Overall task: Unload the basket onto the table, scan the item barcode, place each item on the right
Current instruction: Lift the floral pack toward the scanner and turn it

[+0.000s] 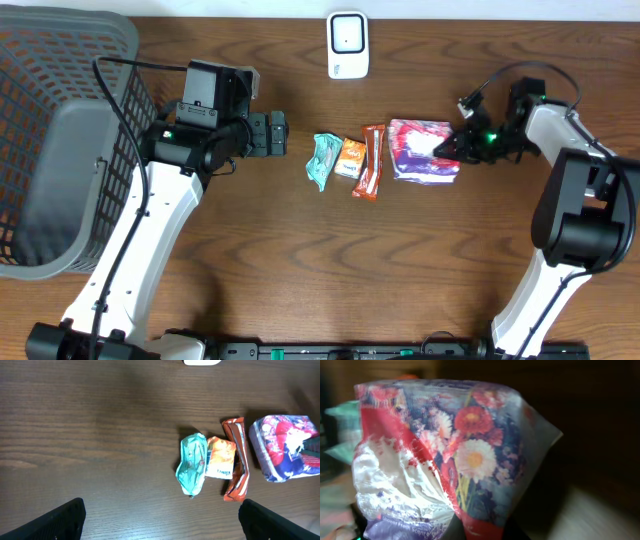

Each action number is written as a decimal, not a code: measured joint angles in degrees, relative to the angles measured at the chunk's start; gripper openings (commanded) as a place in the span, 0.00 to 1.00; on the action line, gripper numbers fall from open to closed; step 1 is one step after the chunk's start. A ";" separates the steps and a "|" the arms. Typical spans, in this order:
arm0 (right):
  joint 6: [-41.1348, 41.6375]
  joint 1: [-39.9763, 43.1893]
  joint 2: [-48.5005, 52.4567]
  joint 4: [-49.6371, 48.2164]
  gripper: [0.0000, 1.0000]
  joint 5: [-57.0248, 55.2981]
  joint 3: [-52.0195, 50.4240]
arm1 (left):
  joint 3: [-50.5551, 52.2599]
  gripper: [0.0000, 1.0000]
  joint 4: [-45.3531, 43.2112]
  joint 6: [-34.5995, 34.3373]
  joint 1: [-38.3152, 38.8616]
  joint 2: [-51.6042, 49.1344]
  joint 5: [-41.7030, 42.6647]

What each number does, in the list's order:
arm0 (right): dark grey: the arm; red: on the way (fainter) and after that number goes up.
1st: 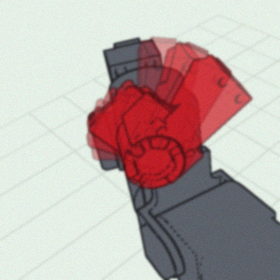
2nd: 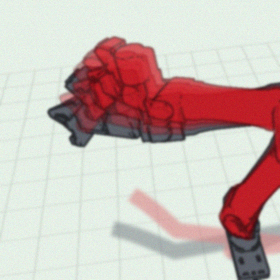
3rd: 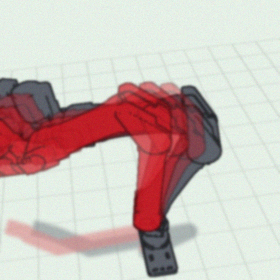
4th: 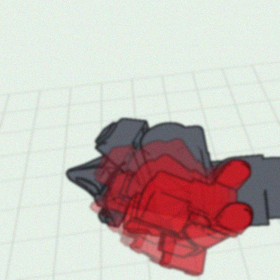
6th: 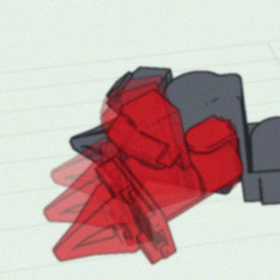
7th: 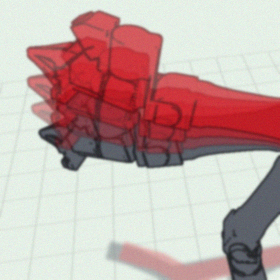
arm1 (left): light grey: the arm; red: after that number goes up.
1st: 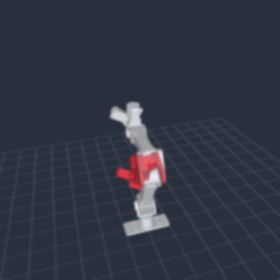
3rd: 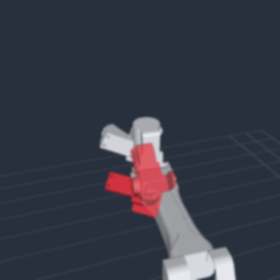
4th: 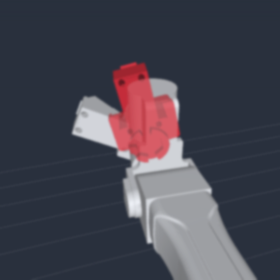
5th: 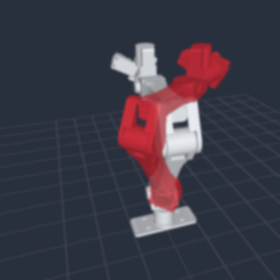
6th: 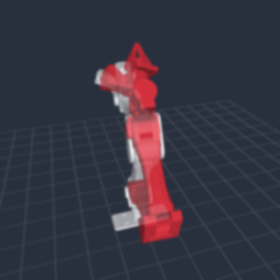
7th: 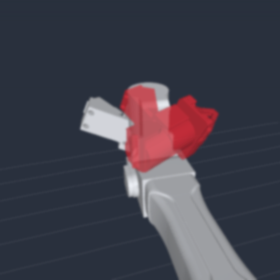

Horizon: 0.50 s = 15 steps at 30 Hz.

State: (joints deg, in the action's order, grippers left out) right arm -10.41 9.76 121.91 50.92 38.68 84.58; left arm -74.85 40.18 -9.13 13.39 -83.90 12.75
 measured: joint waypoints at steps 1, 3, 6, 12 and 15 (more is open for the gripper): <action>1.75 -0.44 -1.27 1.33 0.01 -4.46 1.22 | 0.00 0.98 0.02 0.00 0.00 0.00 0.00; 4.33 -1.29 -3.74 2.86 0.01 -12.15 3.52 | 0.00 0.98 0.00 0.00 0.00 0.00 0.00; 10.49 -4.13 -10.19 3.96 0.01 -29.86 7.37 | 0.00 0.98 0.00 0.00 0.00 0.00 0.00; 18.91 -13.18 -18.58 5.20 0.01 -65.22 9.07 | 0.00 0.98 0.00 0.00 0.00 0.00 0.00; 20.06 -15.17 -17.57 3.17 0.02 -73.26 6.99 | 0.00 0.98 0.00 0.00 0.00 0.00 0.00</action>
State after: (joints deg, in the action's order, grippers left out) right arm 9.65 -5.41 104.33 54.08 -34.59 91.57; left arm -74.85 40.18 -9.13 13.39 -83.90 12.75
